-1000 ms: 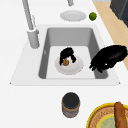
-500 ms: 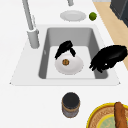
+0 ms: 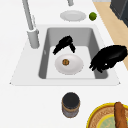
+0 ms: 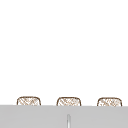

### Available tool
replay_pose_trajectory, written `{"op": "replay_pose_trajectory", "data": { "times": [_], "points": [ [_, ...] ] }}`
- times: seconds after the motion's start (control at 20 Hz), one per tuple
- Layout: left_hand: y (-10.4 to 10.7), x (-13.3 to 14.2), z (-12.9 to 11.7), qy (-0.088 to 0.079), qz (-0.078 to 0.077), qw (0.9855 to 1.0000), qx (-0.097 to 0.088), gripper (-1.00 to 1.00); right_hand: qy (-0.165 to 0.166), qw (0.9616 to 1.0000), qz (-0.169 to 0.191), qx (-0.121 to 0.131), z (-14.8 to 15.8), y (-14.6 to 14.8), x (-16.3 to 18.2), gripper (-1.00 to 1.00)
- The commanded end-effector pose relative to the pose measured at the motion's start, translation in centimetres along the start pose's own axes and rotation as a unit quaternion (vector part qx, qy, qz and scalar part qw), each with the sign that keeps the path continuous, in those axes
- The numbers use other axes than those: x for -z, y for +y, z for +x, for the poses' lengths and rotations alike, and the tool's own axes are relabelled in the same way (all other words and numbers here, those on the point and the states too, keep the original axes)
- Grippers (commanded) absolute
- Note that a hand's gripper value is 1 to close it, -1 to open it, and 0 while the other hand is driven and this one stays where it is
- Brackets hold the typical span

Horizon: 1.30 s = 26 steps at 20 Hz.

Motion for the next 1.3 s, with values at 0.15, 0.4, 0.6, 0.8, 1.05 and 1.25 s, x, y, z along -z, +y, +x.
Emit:
{"op": "replay_pose_trajectory", "data": {
  "times": [0.15, 0.4, 0.6, 0.8, 1.05, 1.25],
  "points": [
    [0.0, 0.0, 0.0, 0.000, 0.000, 1.0000, 0.000, 0.00, -0.033, 0.9973, -0.064, -0.017, -2.0, -2.8, -2.0, -1.00],
    [0.0, 0.0, 0.0, 0.000, 0.000, 1.0000, 0.000, 0.00, -0.053, 0.9934, -0.099, -0.022, -3.4, -5.1, -3.5, -1.00],
    [0.0, 0.0, 0.0, 0.000, 0.000, 1.0000, 0.000, 0.00, -0.068, 0.9898, -0.122, -0.025, -4.3, -7.1, -4.7, -1.00],
    [0.0, 0.0, 0.0, 0.000, 0.000, 1.0000, 0.000, 0.00, -0.086, 0.9851, -0.146, -0.030, -5.1, -8.9, -5.7, -1.00],
    [0.0, 0.0, 0.0, 0.000, 0.000, 1.0000, 0.000, 0.00, -0.107, 0.9814, -0.156, -0.034, -5.7, -11.3, -6.5, -1.00],
    [0.0, 0.0, 0.0, 0.000, 0.000, 1.0000, 0.000, 0.00, -0.122, 0.9799, -0.154, -0.035, -6.2, -13.7, -6.9, -1.00]
  ]
}}
